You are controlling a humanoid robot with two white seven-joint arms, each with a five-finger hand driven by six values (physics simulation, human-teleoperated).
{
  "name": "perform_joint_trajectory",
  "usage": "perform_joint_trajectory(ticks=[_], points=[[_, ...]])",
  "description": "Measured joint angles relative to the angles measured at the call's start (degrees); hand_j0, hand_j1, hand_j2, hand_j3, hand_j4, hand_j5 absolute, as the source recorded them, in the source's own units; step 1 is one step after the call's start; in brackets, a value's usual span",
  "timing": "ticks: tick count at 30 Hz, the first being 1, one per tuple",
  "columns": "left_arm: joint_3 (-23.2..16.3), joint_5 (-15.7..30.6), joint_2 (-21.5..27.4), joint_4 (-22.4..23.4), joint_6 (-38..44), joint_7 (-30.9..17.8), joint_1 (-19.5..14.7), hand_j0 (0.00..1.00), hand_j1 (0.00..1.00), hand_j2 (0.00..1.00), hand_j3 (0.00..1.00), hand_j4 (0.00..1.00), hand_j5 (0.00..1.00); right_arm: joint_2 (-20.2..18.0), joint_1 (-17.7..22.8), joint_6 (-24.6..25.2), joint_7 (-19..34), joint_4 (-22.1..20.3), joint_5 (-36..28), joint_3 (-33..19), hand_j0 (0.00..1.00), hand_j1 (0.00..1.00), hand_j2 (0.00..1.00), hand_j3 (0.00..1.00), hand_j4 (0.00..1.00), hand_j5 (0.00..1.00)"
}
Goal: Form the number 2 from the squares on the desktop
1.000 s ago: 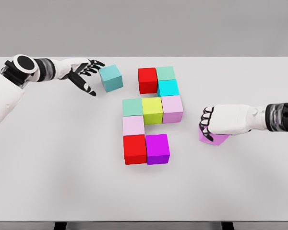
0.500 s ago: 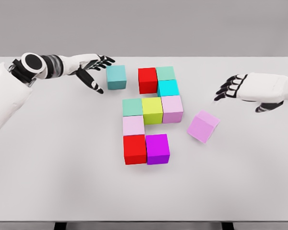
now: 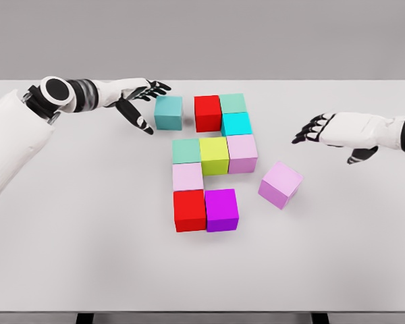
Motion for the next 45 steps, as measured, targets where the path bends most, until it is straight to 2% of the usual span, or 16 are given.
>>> perform_joint_trajectory(ticks=[4, 7, 10, 15, 22, 27, 38, 41, 45], points=[[0.22, 1.19, 0.79, -0.37, 0.04, 0.00, -0.79, 1.00, 1.00, 1.00, 1.00, 1.00, 1.00, 0.89, 0.35, 0.00, 0.00, 0.16, 0.75, 0.91, 1.00, 1.00, 1.00, 1.00, 1.00, 1.00], [0.31, 3.13, 3.58, -1.48, 0.01, 0.00, -0.53, 1.00, 1.00, 1.00, 1.00, 1.00, 1.00, 1.01, -0.09, 0.02, 0.00, 1.17, 1.32, 1.00, 1.00, 1.00, 1.00, 1.00, 1.00, 1.00], [0.29, 4.46, 7.96, -4.59, -0.93, -0.01, 2.55, 1.00, 1.00, 1.00, 1.00, 1.00, 1.00, 1.23, -0.09, 0.01, 0.00, 2.79, 3.56, 0.89, 1.00, 1.00, 1.00, 1.00, 1.00, 1.00], [-0.14, 5.53, 11.88, -10.29, -2.09, 0.00, 4.13, 1.00, 1.00, 1.00, 1.00, 1.00, 1.00, 1.74, -0.09, 0.00, 0.00, 4.06, 6.56, 1.02, 1.00, 1.00, 1.00, 1.00, 1.00, 1.00], [-2.47, 5.16, 11.85, -12.40, -4.04, 0.00, 4.13, 1.00, 1.00, 1.00, 1.00, 1.00, 1.00, 2.05, 0.09, 0.01, 0.00, 1.47, 7.32, 4.47, 1.00, 1.00, 1.00, 1.00, 1.00, 1.00], [-4.44, 5.08, 10.51, -12.59, -4.43, 0.01, 4.13, 1.00, 1.00, 1.00, 1.00, 1.00, 1.00, 2.34, 0.35, 0.05, -0.02, -2.43, 7.32, 6.21, 1.00, 1.00, 1.00, 1.00, 1.00, 1.00], [-4.97, 5.27, 9.83, -12.64, -4.52, 0.01, 3.96, 1.00, 1.00, 1.00, 1.00, 1.00, 1.00, 2.45, 1.14, 0.17, -0.07, -10.24, 7.21, 8.52, 1.00, 1.00, 1.00, 1.00, 1.00, 1.00], [-4.78, 5.59, 10.32, -12.39, -5.08, 0.00, 3.87, 1.00, 1.00, 1.00, 1.00, 1.00, 1.00, 2.51, 0.44, 0.09, -0.03, -9.95, 6.90, 8.23, 1.00, 1.00, 1.00, 1.00, 1.00, 1.00], [-4.51, 5.71, 10.80, -11.03, -5.57, 0.00, 3.52, 1.00, 1.00, 1.00, 1.00, 1.00, 1.00, 2.36, -3.07, 0.07, -0.02, -5.66, 6.33, 7.17, 1.00, 1.00, 1.00, 1.00, 1.00, 1.00]])
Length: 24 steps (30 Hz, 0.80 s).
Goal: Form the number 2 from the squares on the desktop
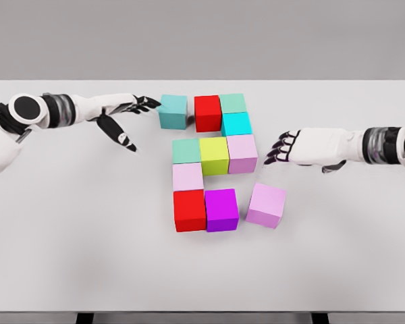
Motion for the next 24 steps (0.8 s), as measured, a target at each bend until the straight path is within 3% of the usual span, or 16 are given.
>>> perform_joint_trajectory(ticks=[3, 8, 11, 16, 24], points=[[0.29, 0.02, 0.08, 1.06, -0.10, 0.00, -0.17, 1.00, 1.00, 1.00, 1.00, 1.00, 1.00, -0.60, -1.41, -0.02, 0.01, 3.14, -0.21, -0.62, 1.00, 1.00, 1.00, 1.00, 1.00, 1.00], [0.42, -0.54, -2.22, 6.88, -0.18, 0.00, -2.29, 1.00, 1.00, 1.00, 1.00, 1.00, 1.00, -6.53, -0.88, -0.06, 0.02, 5.21, -1.15, -1.70, 1.00, 1.00, 1.00, 1.00, 1.00, 1.00], [0.41, -1.71, -3.75, 8.48, -0.18, 0.00, -2.20, 1.00, 1.00, 1.00, 1.00, 1.00, 1.00, -10.22, -0.53, -0.07, 0.02, 2.11, -1.47, -0.43, 1.00, 1.00, 1.00, 1.00, 1.00, 1.00], [0.22, -2.85, -5.21, 8.94, -0.31, 0.00, -2.02, 1.00, 1.00, 1.00, 1.00, 1.00, 1.00, -12.92, -0.35, -0.03, 0.01, -6.33, -1.67, 5.10, 1.00, 1.00, 1.00, 1.00, 1.00, 1.00], [-0.01, -3.05, -5.49, 8.66, -3.47, 0.00, -1.85, 1.00, 1.00, 1.00, 1.00, 1.00, 1.00, -10.54, 0.35, -0.03, 0.01, -8.90, -1.45, 9.64, 1.00, 1.00, 1.00, 1.00, 1.00, 1.00]])
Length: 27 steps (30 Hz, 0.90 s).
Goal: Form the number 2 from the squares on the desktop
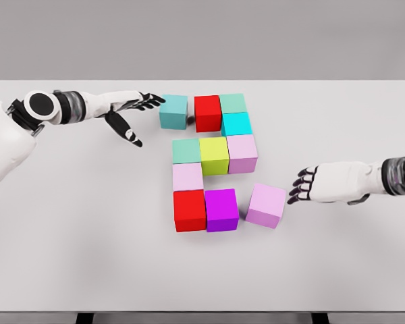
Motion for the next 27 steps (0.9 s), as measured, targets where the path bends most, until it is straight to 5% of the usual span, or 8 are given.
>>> perform_joint_trajectory(ticks=[27], points=[[-0.48, -0.10, -0.50, 0.04, -3.76, 0.00, 0.88, 1.00, 1.00, 1.00, 1.00, 1.00, 1.00, 2.98, -2.37, 0.00, 0.00, -1.41, -0.24, 0.02, 1.00, 1.00, 1.00, 1.00, 1.00, 1.00]])
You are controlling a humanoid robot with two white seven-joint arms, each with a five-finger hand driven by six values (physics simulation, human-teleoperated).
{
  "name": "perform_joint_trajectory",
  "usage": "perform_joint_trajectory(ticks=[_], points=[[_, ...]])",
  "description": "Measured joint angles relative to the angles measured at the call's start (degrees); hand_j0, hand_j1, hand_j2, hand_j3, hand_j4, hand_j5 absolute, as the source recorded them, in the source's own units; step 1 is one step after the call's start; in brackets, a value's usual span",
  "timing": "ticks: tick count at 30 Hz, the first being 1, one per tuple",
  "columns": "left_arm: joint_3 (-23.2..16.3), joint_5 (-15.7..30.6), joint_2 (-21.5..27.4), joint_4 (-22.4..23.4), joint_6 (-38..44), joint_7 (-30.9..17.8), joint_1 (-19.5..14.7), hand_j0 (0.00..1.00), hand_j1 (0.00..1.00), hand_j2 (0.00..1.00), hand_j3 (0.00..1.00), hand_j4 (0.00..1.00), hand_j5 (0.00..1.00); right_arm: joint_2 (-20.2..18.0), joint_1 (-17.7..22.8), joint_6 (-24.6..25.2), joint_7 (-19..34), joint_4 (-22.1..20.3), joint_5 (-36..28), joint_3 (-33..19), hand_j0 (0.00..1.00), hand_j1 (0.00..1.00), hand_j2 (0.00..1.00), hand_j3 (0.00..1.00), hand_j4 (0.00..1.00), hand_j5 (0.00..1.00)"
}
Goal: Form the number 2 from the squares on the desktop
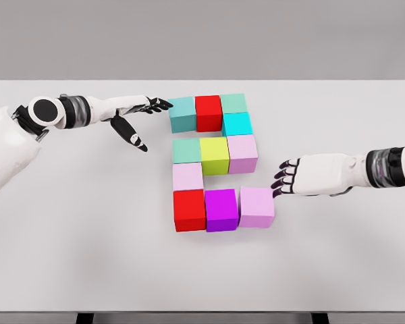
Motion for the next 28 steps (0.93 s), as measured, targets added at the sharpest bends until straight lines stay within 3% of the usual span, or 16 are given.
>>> perform_joint_trajectory(ticks=[4, 7, 11, 13, 16, 20, 21, 22, 23, 25, 28], points=[[0.05, 0.05, 0.47, -0.03, -0.01, 0.00, -0.70, 1.00, 1.00, 1.00, 1.00, 1.00, 1.00, 0.19, -0.18, 0.00, 0.00, -0.01, -0.07, -0.03, 1.00, 1.00, 1.00, 1.00, 1.00, 1.00], [0.15, 0.34, 3.47, -1.35, -1.25, 0.00, -1.76, 1.00, 1.00, 1.00, 1.00, 1.00, 1.00, 0.30, -0.35, 0.00, 0.00, -0.06, -0.17, -0.07, 1.00, 1.00, 1.00, 1.00, 1.00, 1.00], [0.21, 0.43, 15.50, -12.71, -5.07, 0.00, -1.49, 1.00, 1.00, 1.00, 1.00, 1.00, 1.00, 0.53, -0.35, 0.00, 0.00, -0.08, -0.41, -0.09, 1.00, 1.00, 1.00, 1.00, 1.00, 1.00], [0.33, 0.24, 21.44, -18.84, -8.58, -0.01, 0.35, 1.00, 1.00, 1.00, 1.00, 1.00, 1.00, 0.58, -0.35, 0.00, 0.00, -0.14, -0.53, -0.06, 1.00, 1.00, 1.00, 1.00, 1.00, 1.00], [0.83, 0.06, 25.87, -23.79, -14.97, -0.01, 0.88, 1.00, 1.00, 1.00, 1.00, 1.00, 1.00, 0.61, -0.44, 0.00, 0.00, -0.18, -0.63, -0.04, 1.00, 1.00, 1.00, 1.00, 1.00, 1.00], [4.82, -0.19, 27.69, -26.02, -24.57, -0.02, 8.51, 1.00, 1.00, 1.00, 1.00, 1.00, 1.00, 0.62, -1.40, 0.00, 0.00, 1.48, -0.73, -0.96, 1.00, 1.00, 1.00, 1.00, 1.00, 1.00], [6.98, 0.30, 27.78, -26.33, -25.90, 0.02, 11.16, 1.00, 1.00, 1.00, 1.00, 1.00, 1.00, 0.61, -1.76, 0.01, 0.00, 2.41, -0.95, -1.21, 1.00, 1.00, 1.00, 1.00, 1.00, 1.00], [9.99, -0.12, 27.43, -26.69, -27.15, -0.01, 16.51, 1.00, 1.00, 1.00, 1.00, 1.00, 1.00, 0.61, -2.29, 0.01, 0.00, 3.50, -1.32, -1.46, 1.00, 1.00, 1.00, 1.00, 1.00, 1.00], [12.78, -0.38, 27.13, -27.02, -28.06, -0.03, 18.01, 1.00, 1.00, 1.00, 1.00, 1.00, 1.00, 0.62, -3.08, 0.01, 0.00, 4.98, -1.90, -2.16, 1.00, 1.00, 1.00, 1.00, 1.00, 1.00], [16.38, -0.19, 26.73, -27.84, -28.95, -0.02, 18.28, 1.00, 1.00, 1.00, 1.00, 1.00, 1.00, 0.54, -3.43, 0.01, 0.00, 10.77, -5.95, -5.72, 1.00, 1.00, 1.00, 1.00, 1.00, 1.00], [18.79, -0.13, 26.60, -28.56, -29.57, -0.01, 18.54, 1.00, 1.00, 1.00, 1.00, 1.00, 1.00, 0.32, -3.52, -0.01, 0.00, 17.35, -12.21, -9.25, 1.00, 1.00, 1.00, 1.00, 1.00, 1.00]])
